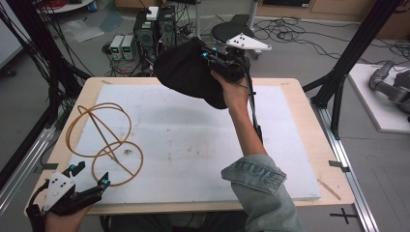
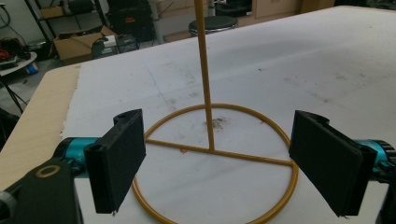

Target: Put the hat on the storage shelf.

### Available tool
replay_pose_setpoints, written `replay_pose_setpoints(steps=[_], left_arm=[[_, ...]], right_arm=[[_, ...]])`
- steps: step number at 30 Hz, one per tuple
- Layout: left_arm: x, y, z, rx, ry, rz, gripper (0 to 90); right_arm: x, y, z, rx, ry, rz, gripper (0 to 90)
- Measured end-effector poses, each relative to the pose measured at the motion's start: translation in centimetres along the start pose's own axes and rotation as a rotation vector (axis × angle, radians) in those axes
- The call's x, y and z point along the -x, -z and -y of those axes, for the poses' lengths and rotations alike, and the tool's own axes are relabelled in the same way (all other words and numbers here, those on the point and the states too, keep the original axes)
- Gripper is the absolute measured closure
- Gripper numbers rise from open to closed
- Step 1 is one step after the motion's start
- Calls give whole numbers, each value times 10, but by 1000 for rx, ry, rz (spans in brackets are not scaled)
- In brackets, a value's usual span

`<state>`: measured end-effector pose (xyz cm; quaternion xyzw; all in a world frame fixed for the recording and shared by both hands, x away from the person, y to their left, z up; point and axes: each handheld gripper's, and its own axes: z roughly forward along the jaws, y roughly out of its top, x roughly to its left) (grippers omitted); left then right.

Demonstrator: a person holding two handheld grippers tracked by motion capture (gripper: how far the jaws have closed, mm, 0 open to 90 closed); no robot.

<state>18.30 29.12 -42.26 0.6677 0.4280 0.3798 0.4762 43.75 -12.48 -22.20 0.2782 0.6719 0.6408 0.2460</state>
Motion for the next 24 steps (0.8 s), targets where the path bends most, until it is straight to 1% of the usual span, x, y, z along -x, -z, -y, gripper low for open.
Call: replay_pose_setpoints(steps=[3,4,5,7,8,9,11,15,16,17,18,24], left_arm=[[0,0,0,3,-1,1,188],[0,0,0,1,0,2,189],[0,0,0,3,-1,2,189],[0,0,0,3,-1,1,189],[0,0,0,3,-1,1,190],[0,0,0,2,1,2,190],[0,0,0,2,1,2,190],[0,0,0,0,-5,1,190],[0,0,0,0,-5,1,190],[0,0,0,1,-6,1,190],[0,0,0,1,-5,1,190],[0,1,0,2,-3,0,190]], right_arm=[[-5,-1,-3,10,1,-18,835],[-10,-2,-5,20,-2,-33,835],[-12,-3,-7,22,2,-42,835],[-16,-5,-8,27,-4,-54,835],[-16,-5,-8,27,-4,-54,835],[-21,-6,-9,40,-11,-74,835],[-26,-7,-11,49,-14,-88,835],[-38,-12,-14,57,-15,-131,835],[-38,-12,-14,57,-15,-131,835],[-45,-15,-15,61,-13,-154,835],[-48,-17,-16,66,-18,-168,835],[-69,-24,-20,80,-11,-234,834]])
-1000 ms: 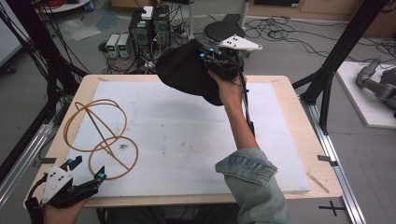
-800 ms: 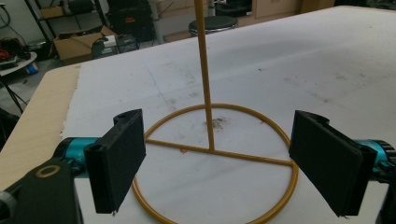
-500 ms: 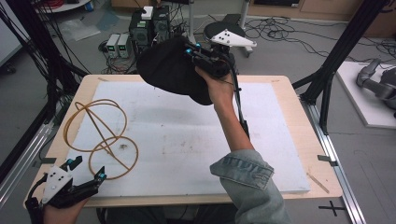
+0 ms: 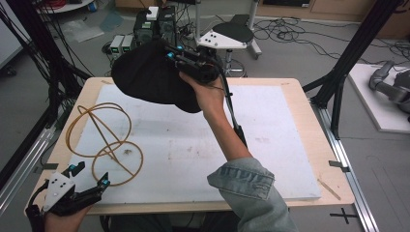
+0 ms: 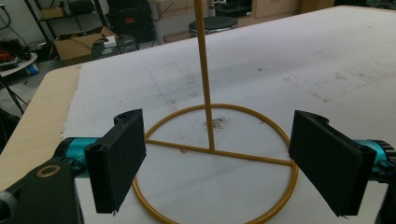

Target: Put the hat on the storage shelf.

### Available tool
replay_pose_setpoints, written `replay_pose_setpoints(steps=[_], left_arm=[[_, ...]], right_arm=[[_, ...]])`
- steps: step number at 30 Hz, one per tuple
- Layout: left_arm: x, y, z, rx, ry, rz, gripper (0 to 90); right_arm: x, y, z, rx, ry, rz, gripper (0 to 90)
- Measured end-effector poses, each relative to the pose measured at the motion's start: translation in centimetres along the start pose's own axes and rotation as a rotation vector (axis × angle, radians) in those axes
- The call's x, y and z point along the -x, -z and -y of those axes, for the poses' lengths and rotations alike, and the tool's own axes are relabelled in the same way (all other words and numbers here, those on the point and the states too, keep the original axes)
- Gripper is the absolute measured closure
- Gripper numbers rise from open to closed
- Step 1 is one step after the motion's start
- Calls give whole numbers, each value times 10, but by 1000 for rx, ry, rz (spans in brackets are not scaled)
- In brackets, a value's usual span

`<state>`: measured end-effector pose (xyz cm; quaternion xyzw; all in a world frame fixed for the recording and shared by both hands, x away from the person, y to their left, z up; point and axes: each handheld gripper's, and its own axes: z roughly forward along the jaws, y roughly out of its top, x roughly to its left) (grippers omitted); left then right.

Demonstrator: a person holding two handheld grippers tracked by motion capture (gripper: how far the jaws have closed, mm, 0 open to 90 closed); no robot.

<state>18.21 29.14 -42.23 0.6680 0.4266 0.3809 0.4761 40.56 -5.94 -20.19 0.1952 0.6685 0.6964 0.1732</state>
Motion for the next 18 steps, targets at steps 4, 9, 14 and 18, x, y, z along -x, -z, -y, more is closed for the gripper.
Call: replay_pose_setpoints(steps=[4,9,14,18], left_arm=[[0,0,0,1,-1,0,190],[-1,3,0,2,-3,-8,190],[-1,3,1,1,-2,-9,190],[-1,4,1,0,-1,-11,190]], right_arm=[[-9,-9,-1,-14,6,-38,834],[-18,-18,2,-21,3,-72,834],[-27,-26,2,-18,-10,-106,833],[-35,-34,4,-21,-15,-136,833]])
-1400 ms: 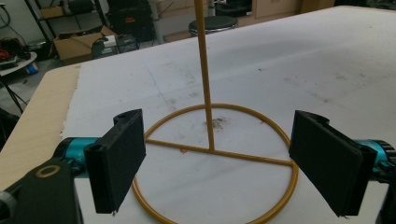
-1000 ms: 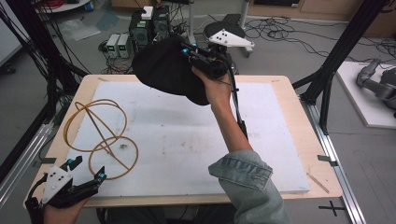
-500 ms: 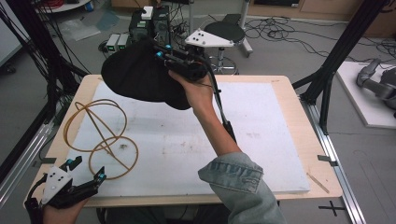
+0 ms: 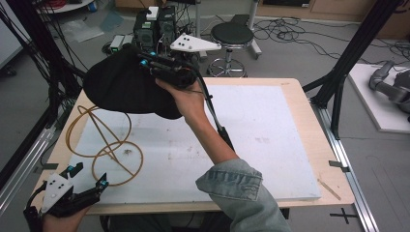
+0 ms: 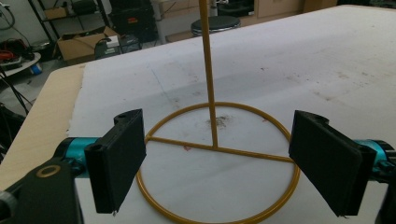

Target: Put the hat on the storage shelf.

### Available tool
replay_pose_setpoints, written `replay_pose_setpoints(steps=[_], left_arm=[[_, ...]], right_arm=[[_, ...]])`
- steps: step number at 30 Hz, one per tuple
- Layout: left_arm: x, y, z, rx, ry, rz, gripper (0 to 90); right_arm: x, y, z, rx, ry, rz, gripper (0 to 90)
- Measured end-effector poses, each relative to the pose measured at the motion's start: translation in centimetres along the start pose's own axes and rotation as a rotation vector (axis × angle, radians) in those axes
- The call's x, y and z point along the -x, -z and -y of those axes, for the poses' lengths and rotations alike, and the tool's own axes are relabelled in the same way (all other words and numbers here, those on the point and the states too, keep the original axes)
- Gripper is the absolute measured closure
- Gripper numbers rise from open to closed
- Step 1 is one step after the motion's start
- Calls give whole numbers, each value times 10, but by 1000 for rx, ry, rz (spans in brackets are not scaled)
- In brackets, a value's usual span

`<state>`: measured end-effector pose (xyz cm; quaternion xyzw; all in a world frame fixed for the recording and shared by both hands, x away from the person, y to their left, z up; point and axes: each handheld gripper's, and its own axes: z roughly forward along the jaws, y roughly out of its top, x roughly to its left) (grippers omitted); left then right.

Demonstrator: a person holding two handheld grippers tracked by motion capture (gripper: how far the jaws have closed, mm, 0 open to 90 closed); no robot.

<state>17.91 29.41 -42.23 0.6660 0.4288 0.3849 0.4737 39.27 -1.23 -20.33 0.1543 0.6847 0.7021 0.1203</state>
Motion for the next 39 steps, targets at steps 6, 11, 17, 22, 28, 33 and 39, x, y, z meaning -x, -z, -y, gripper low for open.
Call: replay_pose_setpoints(steps=[6,11,17,22,28,33,39], left_arm=[[0,0,0,-1,0,2,190],[-1,1,0,-1,3,2,190],[-1,1,0,-1,3,2,190],[-1,1,0,-1,4,1,190],[-1,1,0,1,5,0,190],[-1,1,0,-1,3,4,190],[-1,1,0,1,4,2,190]], right_arm=[[-11,-15,5,-17,-9,-45,832],[-19,-24,7,-30,-1,-75,832],[-28,-34,11,-57,11,-120,830],[-36,-44,17,-87,21,-167,827],[-45,-51,21,-127,61,-205,823],[-57,-58,27,-184,143,-236,816],[-63,-63,31,-221,204,-243,809]])
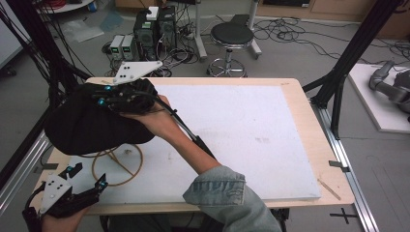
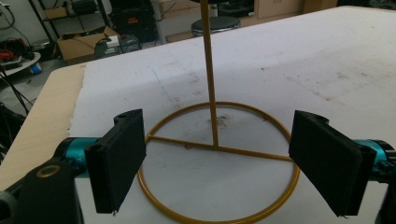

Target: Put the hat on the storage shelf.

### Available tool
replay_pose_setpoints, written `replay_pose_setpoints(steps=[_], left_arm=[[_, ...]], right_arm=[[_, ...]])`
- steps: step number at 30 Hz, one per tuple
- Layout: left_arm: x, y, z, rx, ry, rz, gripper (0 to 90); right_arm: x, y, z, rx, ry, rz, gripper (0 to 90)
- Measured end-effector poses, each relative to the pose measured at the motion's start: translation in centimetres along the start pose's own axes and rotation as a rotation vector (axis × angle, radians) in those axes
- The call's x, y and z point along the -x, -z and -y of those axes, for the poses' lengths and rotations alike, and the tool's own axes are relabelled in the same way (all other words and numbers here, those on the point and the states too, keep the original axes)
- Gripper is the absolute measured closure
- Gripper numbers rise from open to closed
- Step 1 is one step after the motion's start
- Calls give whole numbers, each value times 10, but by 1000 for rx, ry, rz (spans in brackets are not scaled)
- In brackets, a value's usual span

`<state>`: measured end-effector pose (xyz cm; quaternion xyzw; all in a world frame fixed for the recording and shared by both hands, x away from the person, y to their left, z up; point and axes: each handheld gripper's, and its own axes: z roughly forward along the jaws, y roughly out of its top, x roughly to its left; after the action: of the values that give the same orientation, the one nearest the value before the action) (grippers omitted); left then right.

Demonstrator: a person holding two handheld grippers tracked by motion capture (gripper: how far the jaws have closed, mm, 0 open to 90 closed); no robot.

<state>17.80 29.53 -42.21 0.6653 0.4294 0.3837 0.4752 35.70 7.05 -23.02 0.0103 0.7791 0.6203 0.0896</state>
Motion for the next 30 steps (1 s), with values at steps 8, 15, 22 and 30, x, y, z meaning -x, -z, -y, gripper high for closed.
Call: replay_pose_setpoints(steps=[8,15,22,30], left_arm=[[0,0,0,-3,-2,2,190],[0,0,0,-3,0,3,190],[1,-1,0,-3,-1,3,190],[1,0,0,-4,-1,5,190]], right_arm=[[-5,-5,3,-60,53,4,795],[-6,-7,5,-93,80,-7,755],[-3,-9,9,-115,57,-7,677],[1,-11,12,-128,40,4,635]])
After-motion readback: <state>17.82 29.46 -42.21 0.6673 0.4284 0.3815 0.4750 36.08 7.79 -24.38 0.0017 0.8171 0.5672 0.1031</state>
